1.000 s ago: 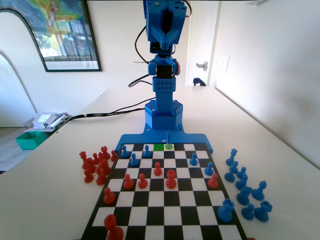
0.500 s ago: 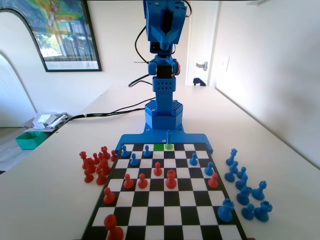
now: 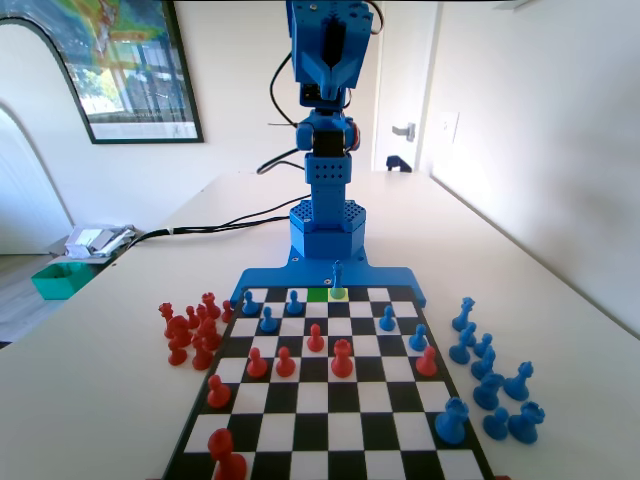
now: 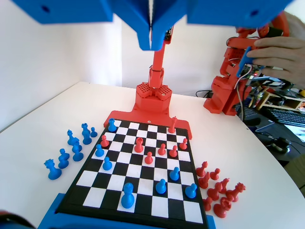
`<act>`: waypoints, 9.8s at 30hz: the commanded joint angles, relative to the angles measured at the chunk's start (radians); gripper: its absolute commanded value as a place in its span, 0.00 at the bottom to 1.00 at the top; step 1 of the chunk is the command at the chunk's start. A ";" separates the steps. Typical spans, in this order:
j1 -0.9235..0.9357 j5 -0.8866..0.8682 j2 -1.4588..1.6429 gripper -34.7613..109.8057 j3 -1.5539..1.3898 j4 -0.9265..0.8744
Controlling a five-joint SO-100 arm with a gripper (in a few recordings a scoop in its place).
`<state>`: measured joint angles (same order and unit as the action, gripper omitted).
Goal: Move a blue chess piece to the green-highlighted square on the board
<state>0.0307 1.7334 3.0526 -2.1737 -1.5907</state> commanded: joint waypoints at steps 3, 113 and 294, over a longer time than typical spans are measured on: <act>-0.018 0.037 0.002 0.25 -0.003 0.015; -0.133 0.950 -0.900 0.33 -0.525 0.661; -0.031 0.003 -0.106 0.25 -0.003 -0.008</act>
<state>-0.0031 1.7334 2.9176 -2.1752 -1.6122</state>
